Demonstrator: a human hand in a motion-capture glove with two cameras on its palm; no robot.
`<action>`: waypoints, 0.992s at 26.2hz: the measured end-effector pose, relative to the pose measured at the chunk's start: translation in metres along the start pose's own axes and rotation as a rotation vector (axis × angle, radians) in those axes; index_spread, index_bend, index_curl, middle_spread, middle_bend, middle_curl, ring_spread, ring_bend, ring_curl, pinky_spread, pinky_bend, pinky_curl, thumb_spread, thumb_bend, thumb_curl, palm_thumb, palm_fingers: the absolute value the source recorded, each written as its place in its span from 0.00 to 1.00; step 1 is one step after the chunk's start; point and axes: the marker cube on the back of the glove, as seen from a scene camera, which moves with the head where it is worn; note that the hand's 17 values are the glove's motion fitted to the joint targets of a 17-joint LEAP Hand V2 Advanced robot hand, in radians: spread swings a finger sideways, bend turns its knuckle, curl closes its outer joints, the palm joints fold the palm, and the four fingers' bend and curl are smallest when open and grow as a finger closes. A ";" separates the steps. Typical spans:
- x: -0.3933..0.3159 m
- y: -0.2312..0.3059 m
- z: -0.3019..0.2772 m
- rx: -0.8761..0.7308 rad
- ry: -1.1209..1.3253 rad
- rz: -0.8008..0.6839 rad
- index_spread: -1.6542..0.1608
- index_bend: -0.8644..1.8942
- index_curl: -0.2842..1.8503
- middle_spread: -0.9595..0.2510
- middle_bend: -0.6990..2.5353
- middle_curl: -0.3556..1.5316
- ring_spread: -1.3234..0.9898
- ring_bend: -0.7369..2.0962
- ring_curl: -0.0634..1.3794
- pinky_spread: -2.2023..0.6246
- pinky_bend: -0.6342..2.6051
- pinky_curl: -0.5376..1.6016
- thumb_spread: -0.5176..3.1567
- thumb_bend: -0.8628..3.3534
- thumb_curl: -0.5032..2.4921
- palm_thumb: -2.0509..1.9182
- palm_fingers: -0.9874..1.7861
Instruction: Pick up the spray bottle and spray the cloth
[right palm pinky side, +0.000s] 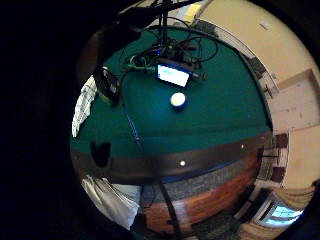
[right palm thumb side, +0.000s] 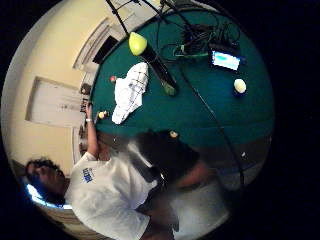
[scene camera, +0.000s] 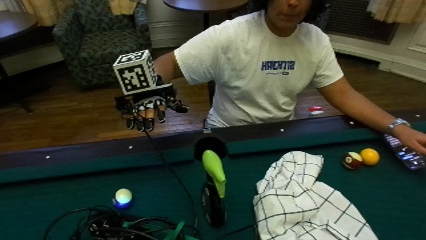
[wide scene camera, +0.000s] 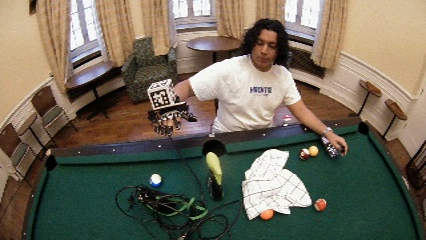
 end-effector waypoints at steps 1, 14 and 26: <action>0.001 0.000 0.005 -0.005 -0.001 0.000 0.68 0.36 0.20 0.74 0.29 0.29 0.54 0.39 0.17 0.86 0.34 0.37 0.38 0.21 0.23 0.58 0.46; 0.012 0.010 0.052 -0.042 -0.034 0.029 0.68 0.36 0.21 0.74 0.29 0.32 0.54 0.40 0.20 0.86 0.34 0.38 0.40 0.20 0.25 0.58 0.45; 0.017 0.018 0.086 -0.087 -0.091 0.062 0.68 0.36 0.22 0.74 0.29 0.34 0.55 0.40 0.21 0.86 0.34 0.40 0.41 0.20 0.25 0.58 0.45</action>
